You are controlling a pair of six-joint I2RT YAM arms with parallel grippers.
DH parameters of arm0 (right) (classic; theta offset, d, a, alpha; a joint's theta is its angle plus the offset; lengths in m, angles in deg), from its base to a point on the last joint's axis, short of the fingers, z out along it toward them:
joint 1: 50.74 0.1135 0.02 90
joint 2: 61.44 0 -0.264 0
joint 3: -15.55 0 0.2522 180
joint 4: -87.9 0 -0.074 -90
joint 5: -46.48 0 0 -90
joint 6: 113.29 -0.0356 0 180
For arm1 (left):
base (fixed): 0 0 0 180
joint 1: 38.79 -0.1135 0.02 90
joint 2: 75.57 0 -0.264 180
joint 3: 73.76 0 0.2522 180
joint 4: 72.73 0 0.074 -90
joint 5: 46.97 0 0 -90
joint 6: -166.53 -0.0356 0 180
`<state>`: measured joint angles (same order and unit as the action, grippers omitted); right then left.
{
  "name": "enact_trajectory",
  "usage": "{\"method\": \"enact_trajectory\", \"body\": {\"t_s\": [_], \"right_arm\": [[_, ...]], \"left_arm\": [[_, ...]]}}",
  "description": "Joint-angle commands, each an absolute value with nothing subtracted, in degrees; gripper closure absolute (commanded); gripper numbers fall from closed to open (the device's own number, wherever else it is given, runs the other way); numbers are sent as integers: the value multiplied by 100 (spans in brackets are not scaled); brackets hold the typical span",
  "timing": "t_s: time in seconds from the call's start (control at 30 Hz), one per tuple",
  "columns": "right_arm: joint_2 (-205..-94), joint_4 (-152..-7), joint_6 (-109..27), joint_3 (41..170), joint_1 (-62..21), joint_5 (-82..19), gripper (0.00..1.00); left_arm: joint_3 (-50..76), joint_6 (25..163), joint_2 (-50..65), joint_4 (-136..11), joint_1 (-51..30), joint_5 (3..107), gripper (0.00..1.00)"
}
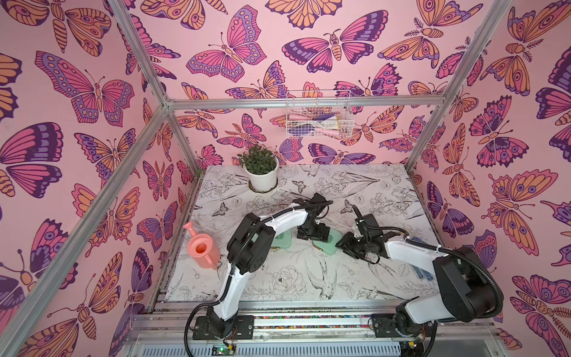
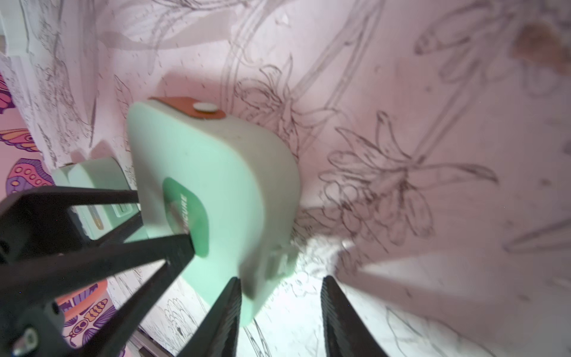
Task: Organize nail clipper sets
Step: Close the storage box at the center of the board.
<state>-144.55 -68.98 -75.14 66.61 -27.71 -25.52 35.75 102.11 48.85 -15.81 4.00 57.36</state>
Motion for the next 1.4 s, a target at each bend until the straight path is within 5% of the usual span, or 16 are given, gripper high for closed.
{"method": "enact_trajectory", "body": {"t_s": [0.0,1.37], "right_arm": [[-14272,-6467,-7355,6899,-2723,-2651,55],[-15077,-7583,-7822,6587,-2631,-2686,70]], "left_arm": [[3343,10175,4955,-1161,436,5652,13],[3383,10181,4959,-1172,438,5753,13]]}}
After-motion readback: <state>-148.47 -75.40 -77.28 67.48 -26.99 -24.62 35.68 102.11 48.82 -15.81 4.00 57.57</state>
